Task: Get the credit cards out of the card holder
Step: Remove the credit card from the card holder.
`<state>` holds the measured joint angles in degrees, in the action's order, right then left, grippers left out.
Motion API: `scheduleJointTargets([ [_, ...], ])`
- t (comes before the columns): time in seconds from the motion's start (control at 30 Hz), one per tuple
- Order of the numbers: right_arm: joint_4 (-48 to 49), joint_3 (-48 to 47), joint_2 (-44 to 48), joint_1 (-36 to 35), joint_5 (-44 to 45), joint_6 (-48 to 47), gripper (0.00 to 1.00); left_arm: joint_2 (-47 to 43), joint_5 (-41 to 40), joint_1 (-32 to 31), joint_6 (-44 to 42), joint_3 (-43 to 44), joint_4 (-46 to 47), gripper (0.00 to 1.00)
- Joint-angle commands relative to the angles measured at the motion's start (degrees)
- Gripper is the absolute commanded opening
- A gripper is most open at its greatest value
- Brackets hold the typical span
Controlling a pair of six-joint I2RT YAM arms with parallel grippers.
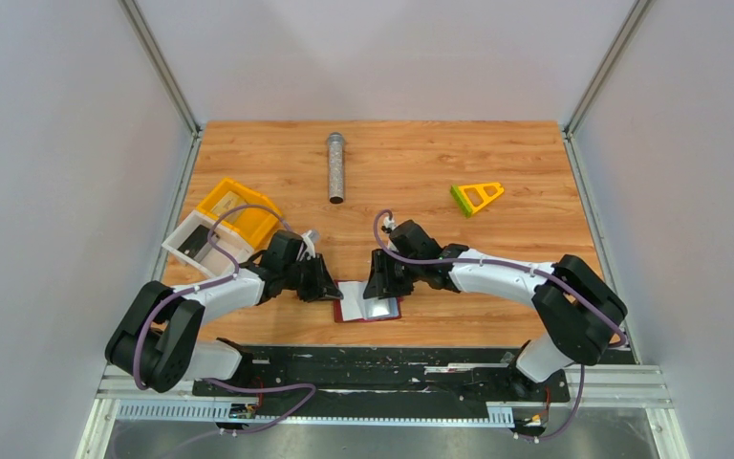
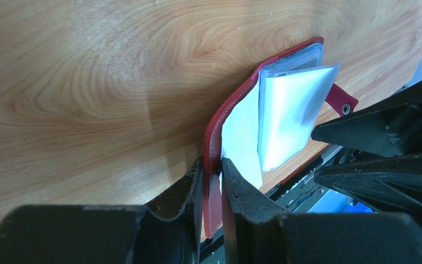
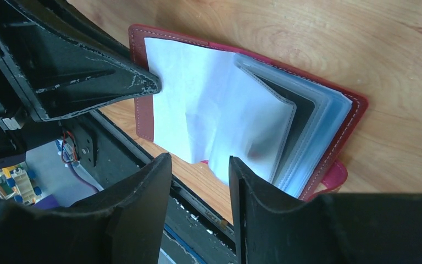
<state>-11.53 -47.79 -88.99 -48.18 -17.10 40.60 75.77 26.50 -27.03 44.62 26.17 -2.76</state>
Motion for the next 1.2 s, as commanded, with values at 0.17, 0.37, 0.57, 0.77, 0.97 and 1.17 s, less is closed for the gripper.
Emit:
scheduleJointTargets([
  [0.17,-2.4,-1.9,4.5,1.6,7.3,-2.2,0.51,-0.3,0.6,-0.3,-0.2,0.0,1.4,0.24],
  [0.37,-1.5,-0.6,3.2,2.9,6.6,-1.7,0.52,-0.9,0.3,-0.3,-0.1,0.1,1.0,0.24],
  [0.57,1.1,0.1,1.2,2.9,3.3,-1.4,0.51,-0.9,0.5,-0.2,-0.1,-0.2,1.2,0.24],
  [0.77,1.6,-0.6,-0.5,2.9,2.4,-1.6,0.50,-0.8,0.6,-0.3,0.2,-0.5,1.7,0.24],
  [0.97,0.8,-1.7,-2.1,2.9,2.8,-1.7,0.51,-0.6,0.6,-0.3,0.2,-0.5,2.0,0.24],
  [1.17,1.6,-1.9,-1.3,2.8,0.0,-1.5,0.47,-0.4,0.7,-0.3,0.3,-0.5,2.2,0.24],
])
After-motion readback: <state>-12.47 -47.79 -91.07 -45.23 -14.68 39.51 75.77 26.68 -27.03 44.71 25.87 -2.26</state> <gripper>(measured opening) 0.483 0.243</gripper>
